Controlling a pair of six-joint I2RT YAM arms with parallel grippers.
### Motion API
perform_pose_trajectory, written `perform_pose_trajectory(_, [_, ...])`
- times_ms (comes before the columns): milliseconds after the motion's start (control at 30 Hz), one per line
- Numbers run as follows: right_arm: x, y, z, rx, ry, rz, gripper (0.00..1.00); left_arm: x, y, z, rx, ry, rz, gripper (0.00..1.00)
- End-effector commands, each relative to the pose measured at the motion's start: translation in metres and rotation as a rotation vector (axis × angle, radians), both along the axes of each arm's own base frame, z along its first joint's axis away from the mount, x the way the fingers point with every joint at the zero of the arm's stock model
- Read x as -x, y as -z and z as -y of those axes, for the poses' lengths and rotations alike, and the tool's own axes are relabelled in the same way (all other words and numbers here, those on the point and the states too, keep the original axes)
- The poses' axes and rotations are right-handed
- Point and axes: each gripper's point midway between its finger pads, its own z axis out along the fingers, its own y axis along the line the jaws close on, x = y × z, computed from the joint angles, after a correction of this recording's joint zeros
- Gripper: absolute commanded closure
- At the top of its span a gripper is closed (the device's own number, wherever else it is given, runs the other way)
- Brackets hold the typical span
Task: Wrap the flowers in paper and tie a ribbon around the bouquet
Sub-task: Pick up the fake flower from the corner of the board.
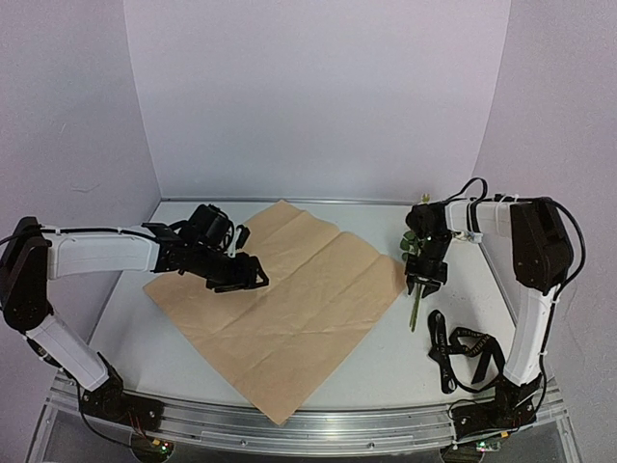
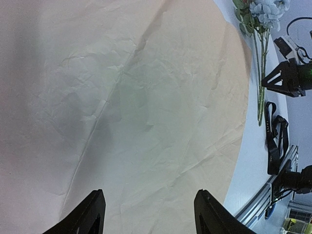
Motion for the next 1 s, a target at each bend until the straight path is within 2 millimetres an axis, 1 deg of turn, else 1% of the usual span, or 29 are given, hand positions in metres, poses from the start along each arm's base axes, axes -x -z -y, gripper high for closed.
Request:
perform_pose_trajectory(0, [-0.008,0.004,0.006,0.042,-0.023,0.027,0.67,0.001,-0.026,0.007,0.066,0.043,0.065,0.35])
perform_pose_trajectory(67, [-0.008,0.006,0.009,0.056,-0.029,0.027,0.68,-0.001,-0.026,0.008,0.066,0.046,0.067,0.35])
perform_pose_trajectory(167, [-0.008,0.012,0.007,0.049,-0.041,0.014,0.7,-0.006,-0.026,0.012,0.073,0.043,0.074,0.35])
perform_pose_trajectory(300, [-0.004,0.021,0.003,0.025,-0.032,-0.012,0.76,-0.014,-0.019,0.016,0.068,0.012,0.062,0.36])
perform_pose_trajectory(400, [-0.002,0.023,0.002,0.02,-0.021,-0.017,0.79,-0.019,-0.011,0.016,0.059,-0.013,0.047,0.36])
perform_pose_trajectory(533, [-0.002,0.024,0.001,0.009,-0.002,-0.025,0.86,-0.024,-0.012,0.019,0.06,-0.03,0.041,0.36])
perform_pose_trajectory(667, [0.002,0.023,0.001,0.004,-0.007,-0.04,0.98,-0.029,-0.012,0.018,0.052,-0.052,0.046,0.36])
perform_pose_trajectory(700, [0.002,0.022,0.002,0.008,-0.017,-0.038,1.0,-0.031,-0.009,0.018,0.048,-0.055,0.038,0.36])
perform_pose_trajectory(800, [0.004,0.014,0.006,0.024,-0.044,-0.027,1.0,-0.038,0.0,0.014,0.049,-0.07,0.015,0.36])
perform_pose_trajectory(900, [0.004,-0.005,0.007,0.019,-0.069,0.01,1.0,-0.046,0.01,0.005,0.043,-0.088,0.0,0.36])
perform_pose_trajectory(967, [0.003,-0.021,0.007,0.014,-0.08,0.043,1.0,-0.055,0.015,-0.004,0.043,-0.103,-0.012,0.37])
